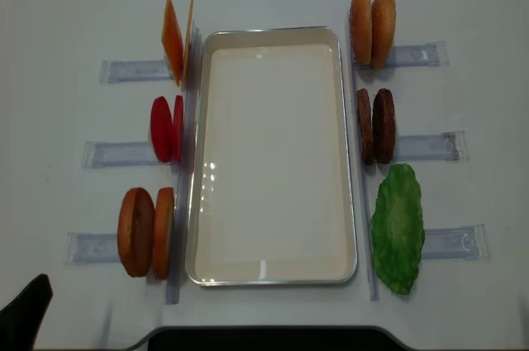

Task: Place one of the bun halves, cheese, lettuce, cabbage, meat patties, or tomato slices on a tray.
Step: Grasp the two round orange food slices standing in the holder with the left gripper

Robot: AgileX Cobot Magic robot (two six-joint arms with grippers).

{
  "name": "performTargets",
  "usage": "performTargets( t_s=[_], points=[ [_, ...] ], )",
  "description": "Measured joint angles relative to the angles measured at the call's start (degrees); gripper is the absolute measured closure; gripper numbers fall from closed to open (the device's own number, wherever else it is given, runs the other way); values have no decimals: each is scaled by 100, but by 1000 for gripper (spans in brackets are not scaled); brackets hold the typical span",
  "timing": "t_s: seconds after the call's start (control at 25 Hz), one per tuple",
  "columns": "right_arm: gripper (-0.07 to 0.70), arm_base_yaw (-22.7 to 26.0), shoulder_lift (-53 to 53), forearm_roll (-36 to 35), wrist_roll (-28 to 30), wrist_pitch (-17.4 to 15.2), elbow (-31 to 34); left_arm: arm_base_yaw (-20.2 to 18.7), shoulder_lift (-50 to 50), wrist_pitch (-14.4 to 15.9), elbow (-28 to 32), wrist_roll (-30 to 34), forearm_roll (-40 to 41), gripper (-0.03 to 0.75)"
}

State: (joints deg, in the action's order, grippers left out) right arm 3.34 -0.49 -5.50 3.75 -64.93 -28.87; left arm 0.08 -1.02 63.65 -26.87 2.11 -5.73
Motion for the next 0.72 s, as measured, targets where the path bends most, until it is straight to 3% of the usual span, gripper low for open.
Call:
performTargets(
  t_s=[0.24, 0.72],
  points=[
    [82, 0, 0, 0, 0, 0, 0, 0, 32, 55, -36, 0, 0, 73],
    [82, 0, 0, -2, 0, 0, 0, 0, 1368, 450, -540, 0, 20, 129]
  ],
)
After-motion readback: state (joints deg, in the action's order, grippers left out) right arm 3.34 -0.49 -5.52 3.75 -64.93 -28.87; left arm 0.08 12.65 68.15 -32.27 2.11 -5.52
